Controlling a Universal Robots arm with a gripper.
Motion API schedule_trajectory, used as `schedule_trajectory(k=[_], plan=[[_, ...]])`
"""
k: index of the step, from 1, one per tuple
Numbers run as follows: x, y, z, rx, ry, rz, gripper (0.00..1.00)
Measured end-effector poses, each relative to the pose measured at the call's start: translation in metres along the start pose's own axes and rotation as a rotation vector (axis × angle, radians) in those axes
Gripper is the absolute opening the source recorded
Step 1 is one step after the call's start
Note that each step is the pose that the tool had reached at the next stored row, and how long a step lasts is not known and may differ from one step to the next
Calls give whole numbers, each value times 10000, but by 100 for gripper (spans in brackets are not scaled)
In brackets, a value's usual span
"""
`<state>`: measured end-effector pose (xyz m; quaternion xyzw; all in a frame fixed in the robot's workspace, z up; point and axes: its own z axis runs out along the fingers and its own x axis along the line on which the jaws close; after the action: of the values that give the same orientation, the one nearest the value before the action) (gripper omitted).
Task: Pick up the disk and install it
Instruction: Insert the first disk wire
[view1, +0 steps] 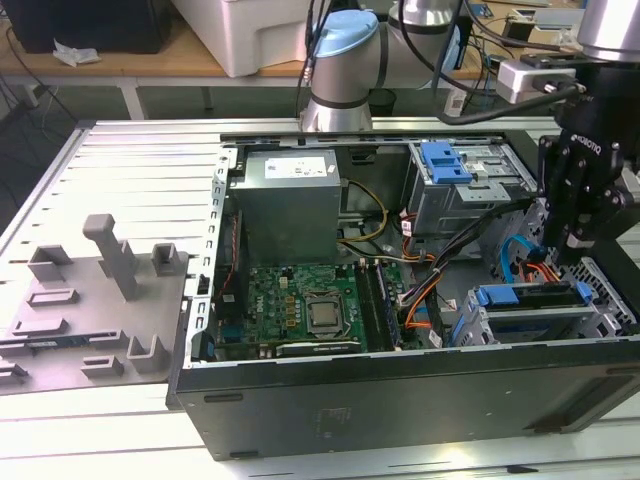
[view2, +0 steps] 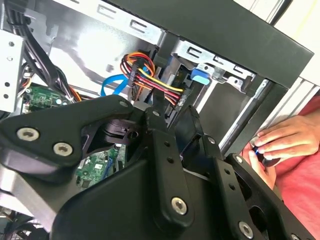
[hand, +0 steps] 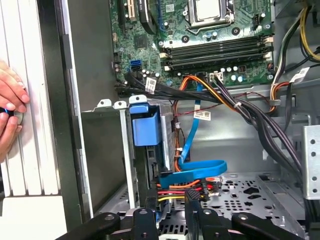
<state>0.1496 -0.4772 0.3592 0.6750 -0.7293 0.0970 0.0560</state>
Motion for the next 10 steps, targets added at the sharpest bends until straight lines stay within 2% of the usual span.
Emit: schedule_trajectory(k=[10], plan=[[-12,27,-48,2,24,-3,36]])
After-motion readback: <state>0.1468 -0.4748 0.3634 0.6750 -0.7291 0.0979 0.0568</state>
